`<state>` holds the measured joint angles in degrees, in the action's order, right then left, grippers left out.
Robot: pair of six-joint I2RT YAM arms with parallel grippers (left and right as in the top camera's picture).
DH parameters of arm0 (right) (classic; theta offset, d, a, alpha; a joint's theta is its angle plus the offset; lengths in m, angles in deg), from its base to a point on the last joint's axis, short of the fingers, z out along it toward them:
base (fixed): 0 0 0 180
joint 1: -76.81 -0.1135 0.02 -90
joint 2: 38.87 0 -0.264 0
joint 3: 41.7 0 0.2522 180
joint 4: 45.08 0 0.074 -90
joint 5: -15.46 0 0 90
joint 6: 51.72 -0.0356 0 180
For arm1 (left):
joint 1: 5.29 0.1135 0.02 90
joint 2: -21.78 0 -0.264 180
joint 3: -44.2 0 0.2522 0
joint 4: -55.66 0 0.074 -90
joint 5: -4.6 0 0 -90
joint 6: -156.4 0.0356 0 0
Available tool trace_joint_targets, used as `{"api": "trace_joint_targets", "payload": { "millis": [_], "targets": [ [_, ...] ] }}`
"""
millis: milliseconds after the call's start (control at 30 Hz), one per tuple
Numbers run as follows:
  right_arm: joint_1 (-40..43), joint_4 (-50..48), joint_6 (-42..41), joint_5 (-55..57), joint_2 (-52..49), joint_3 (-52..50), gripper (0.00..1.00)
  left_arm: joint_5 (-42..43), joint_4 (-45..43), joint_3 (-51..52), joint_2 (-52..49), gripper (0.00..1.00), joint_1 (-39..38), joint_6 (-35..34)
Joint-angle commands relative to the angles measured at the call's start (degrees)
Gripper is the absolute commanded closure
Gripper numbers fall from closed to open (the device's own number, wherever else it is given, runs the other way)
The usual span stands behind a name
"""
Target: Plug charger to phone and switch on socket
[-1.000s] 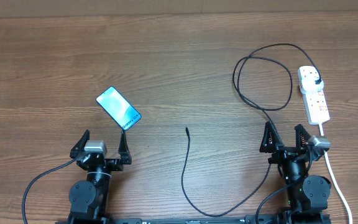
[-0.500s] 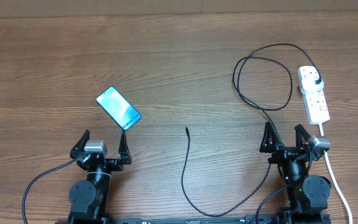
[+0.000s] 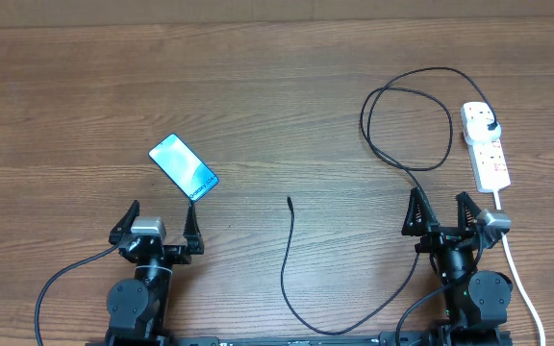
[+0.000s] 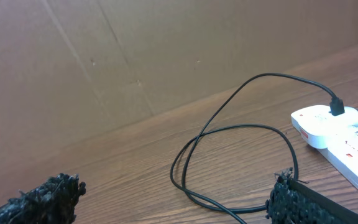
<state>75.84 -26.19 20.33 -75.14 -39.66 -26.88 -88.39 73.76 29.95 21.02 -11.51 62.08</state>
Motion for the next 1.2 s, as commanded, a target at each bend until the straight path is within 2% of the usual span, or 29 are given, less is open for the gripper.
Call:
{"api": "trace_joint_targets", "payload": {
  "millis": [0,133,333,533,600,633,733,800,933,1033,1167],
  "targets": [
    [-0.5,-0.3,0.3,0.5,0.6,-0.6,0.00,2.3,0.6,-0.2,0.5,0.00,0.7,-2.3],
    [-0.5,-0.3,0.3,0.5,0.6,-0.6,0.00,2.5,4.4,-3.7,0.5,0.00,0.7,-2.3],
    [-0.5,-0.3,0.3,0.5,0.6,-0.6,0.00,-0.6,19.1,-20.2,-5.0,0.00,0.7,-1.7],
    [-0.5,-0.3,0.3,0.5,0.6,-0.6,0.00,-2.9,31.1,-40.8,-27.2,0.00,0.7,-4.7],
    [-0.5,-0.3,0.3,0.5,0.6,-0.6,0.00,-3.3,42.5,-54.4,-41.4,0.00,0.7,-6.2],
    [-0.5,-0.3,0.3,0.5,0.6,-0.6,0.00,-3.1,46.1,-58.5,-45.5,0.00,0.7,-6.1],
    [-0.5,-0.3,0.3,0.5,0.6,-0.6,0.00,-1.4,58.4,-73.1,-60.2,0.00,0.5,-3.0],
    [-0.5,-0.3,0.3,0.5,0.6,-0.6,0.00,0.7,61.4,-78.2,-67.4,0.00,0.5,-3.0],
    [-0.5,-0.3,0.3,0.5,0.6,-0.6,0.00,6.3,60.7,-79.2,-77.8,0.00,0.5,-3.0],
    [-0.5,-0.3,0.3,0.5,0.6,-0.6,0.00,6.9,60.3,-79.2,-83.5,0.00,0.5,-8.5],
    [-0.5,-0.3,0.3,0.5,0.6,-0.6,0.00,-1.2,61.5,-79.2,-89.9,0.00,0.6,-26.0]
  ]
}}
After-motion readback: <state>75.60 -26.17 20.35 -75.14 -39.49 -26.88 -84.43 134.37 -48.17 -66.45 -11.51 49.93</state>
